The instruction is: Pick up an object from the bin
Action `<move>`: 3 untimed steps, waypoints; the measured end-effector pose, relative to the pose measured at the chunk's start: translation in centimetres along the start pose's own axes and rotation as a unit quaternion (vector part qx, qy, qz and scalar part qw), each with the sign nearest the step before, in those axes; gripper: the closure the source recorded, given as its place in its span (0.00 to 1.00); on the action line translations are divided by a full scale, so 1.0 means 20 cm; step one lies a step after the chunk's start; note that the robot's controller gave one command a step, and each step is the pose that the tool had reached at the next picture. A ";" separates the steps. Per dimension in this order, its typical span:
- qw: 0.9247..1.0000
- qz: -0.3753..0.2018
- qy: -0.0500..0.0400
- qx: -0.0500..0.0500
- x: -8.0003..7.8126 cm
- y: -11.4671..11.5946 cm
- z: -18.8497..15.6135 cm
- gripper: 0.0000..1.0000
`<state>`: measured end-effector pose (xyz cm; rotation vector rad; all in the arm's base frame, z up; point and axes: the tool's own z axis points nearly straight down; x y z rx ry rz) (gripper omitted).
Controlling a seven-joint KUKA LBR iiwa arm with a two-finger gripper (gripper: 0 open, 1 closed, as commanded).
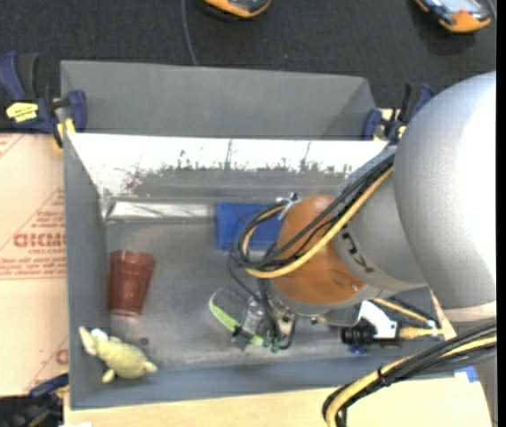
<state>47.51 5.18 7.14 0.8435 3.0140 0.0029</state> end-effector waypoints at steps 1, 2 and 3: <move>1.000 0.000 0.000 0.000 0.00 0.00 -0.01 1.00; 1.000 0.000 0.000 0.000 0.00 0.00 -0.07 1.00; 1.000 -0.001 0.004 0.003 0.01 -0.01 -0.24 1.00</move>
Offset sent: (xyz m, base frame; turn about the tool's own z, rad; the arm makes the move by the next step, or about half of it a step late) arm 0.0001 0.0001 0.0189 0.0007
